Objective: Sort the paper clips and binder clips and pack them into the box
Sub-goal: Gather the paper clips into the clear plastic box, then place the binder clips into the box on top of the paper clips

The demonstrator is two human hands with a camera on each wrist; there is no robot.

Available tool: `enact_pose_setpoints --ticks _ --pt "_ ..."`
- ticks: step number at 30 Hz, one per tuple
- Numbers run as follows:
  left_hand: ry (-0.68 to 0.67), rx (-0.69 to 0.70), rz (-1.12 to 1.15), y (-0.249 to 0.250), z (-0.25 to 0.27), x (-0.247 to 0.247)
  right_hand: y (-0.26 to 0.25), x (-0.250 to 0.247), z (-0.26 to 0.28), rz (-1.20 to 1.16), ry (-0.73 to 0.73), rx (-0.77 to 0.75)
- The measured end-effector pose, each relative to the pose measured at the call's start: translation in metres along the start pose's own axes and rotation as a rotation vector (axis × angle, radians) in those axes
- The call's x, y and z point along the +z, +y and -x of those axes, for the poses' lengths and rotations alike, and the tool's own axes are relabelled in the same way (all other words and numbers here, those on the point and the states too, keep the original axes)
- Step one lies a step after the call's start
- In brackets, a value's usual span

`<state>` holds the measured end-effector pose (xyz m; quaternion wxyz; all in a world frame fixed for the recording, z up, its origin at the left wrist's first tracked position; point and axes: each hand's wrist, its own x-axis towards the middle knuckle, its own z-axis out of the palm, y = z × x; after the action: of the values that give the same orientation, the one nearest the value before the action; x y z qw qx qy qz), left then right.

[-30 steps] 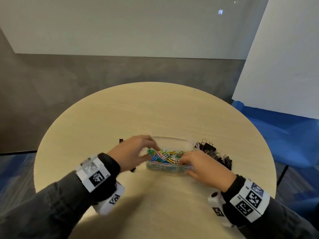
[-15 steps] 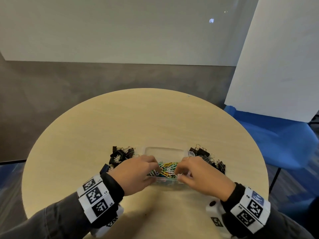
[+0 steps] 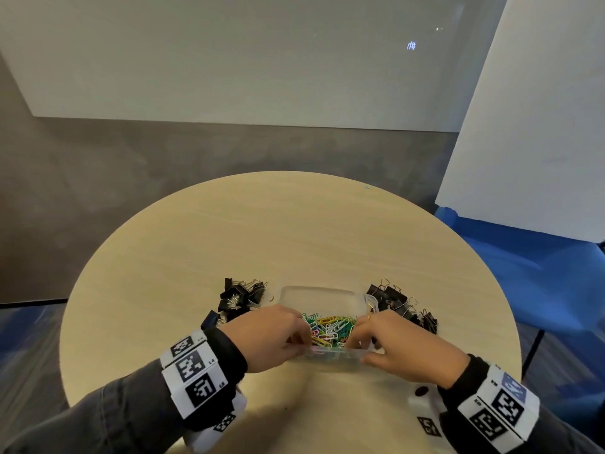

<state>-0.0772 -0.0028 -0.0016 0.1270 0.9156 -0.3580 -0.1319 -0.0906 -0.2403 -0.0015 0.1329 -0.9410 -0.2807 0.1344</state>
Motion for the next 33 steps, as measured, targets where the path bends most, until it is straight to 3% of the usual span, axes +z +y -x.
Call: enact_pose_setpoints --ticks 4,9,15,20,23,26,33 --pt "0.046 -0.018 0.116 -0.009 0.003 -0.016 -0.005 -0.009 0.003 -0.074 -0.014 0.001" --pt "0.259 -0.253 0.093 -0.058 0.002 -0.049 0.013 -0.042 0.0 -0.171 0.104 0.074" --pt "-0.013 -0.557 -0.004 -0.106 -0.005 -0.051 0.073 -0.068 -0.028 -0.125 0.19 0.333" --pt "0.093 -0.384 0.022 -0.102 -0.016 -0.031 0.094 -0.056 -0.053 -0.169 0.057 0.452" --pt "0.056 -0.341 0.003 -0.099 -0.021 -0.023 0.095 -0.05 -0.058 -0.167 -0.017 0.473" --pt "0.026 -0.377 -0.011 -0.1 -0.025 -0.018 0.097 -0.049 -0.058 -0.171 0.0 0.476" --pt "0.121 -0.423 -0.061 -0.098 -0.026 -0.017 0.104 -0.054 -0.05 -0.196 0.118 0.473"
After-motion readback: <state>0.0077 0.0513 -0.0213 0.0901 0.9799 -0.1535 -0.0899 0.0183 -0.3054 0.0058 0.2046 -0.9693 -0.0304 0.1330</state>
